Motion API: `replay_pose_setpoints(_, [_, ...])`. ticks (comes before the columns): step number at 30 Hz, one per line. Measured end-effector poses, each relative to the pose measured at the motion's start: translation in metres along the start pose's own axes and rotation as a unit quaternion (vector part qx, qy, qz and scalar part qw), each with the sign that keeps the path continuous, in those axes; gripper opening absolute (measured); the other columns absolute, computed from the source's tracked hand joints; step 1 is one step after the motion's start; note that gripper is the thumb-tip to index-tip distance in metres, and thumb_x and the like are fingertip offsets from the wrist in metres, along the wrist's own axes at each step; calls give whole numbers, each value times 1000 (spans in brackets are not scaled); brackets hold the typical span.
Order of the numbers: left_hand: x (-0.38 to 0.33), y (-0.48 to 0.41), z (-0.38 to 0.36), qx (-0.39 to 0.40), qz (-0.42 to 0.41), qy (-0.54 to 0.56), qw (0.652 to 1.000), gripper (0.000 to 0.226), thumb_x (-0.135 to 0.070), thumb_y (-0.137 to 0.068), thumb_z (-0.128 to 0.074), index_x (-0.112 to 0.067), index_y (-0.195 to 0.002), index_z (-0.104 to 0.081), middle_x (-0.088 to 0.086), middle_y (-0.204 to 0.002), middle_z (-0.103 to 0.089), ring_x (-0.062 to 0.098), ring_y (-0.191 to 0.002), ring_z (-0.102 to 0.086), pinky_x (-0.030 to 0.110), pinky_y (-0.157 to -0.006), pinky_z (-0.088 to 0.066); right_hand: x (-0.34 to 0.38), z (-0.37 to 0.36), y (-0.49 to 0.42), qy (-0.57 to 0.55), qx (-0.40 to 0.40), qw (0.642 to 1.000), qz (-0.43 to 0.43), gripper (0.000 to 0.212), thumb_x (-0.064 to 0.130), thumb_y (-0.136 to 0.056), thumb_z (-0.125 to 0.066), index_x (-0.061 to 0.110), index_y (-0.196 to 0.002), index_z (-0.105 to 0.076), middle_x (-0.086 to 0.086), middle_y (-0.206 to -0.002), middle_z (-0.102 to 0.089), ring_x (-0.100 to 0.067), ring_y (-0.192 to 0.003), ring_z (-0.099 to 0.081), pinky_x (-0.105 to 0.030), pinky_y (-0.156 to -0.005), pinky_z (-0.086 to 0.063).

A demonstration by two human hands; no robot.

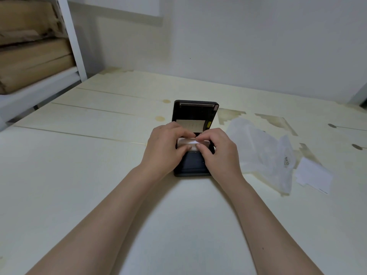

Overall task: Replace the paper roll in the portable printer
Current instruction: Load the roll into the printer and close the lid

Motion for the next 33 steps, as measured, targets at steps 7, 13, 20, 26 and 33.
replay_pose_setpoints(7, [-9,15,-21,127,-37,-57,990,74,-57,-71,-74,-22,-134,-56,-6,-130,-55,10,-113,-47,35,-113,-27,-3,1,-1,57,-1,998,-13,15,8,-83,-66,12,-94,-76,3,-114,-62,-6,-92,-57,0,-75,-35])
replay_pose_setpoints(13, [-6,27,-38,223,-51,-97,969,107,-60,-66,-78,-23,-153,-28,-4,-162,-25,17,-150,-16,38,-124,-3,1,2,-1,84,6,996,10,11,10,-84,-68,14,-84,-78,3,-105,-71,-18,-104,-61,-3,-83,-33])
replay_pose_setpoints(20, [-9,25,-36,181,-85,-106,974,96,-51,-76,-75,-23,-154,-27,-5,-164,-21,11,-152,-12,34,-122,6,5,7,1,117,0,992,48,11,12,-84,-68,15,-82,-77,3,-98,-75,-21,-104,-61,2,-86,-28])
replay_pose_setpoints(26, [-16,24,-31,156,-101,-127,974,87,-49,-74,-78,-25,-148,-39,-6,-160,-30,11,-150,-24,33,-122,8,1,7,4,113,19,993,32,11,13,-85,-67,16,-86,-78,6,-103,-75,-16,-109,-57,3,-86,-28])
replay_pose_setpoints(33, [-26,29,-28,141,-97,-161,972,82,-46,-77,-75,-17,-146,-41,0,-160,-32,18,-148,-30,36,-122,5,-3,4,8,124,45,991,-6,13,16,-89,-62,16,-86,-74,9,-119,-69,-9,-124,-49,-14,-89,-35])
Point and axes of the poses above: each hand's wrist, its own y-axis away from the middle knuckle, its own z-axis out of the back of the hand, x = y × z, the point moved 10 cm from there along -y, towards the middle knuckle
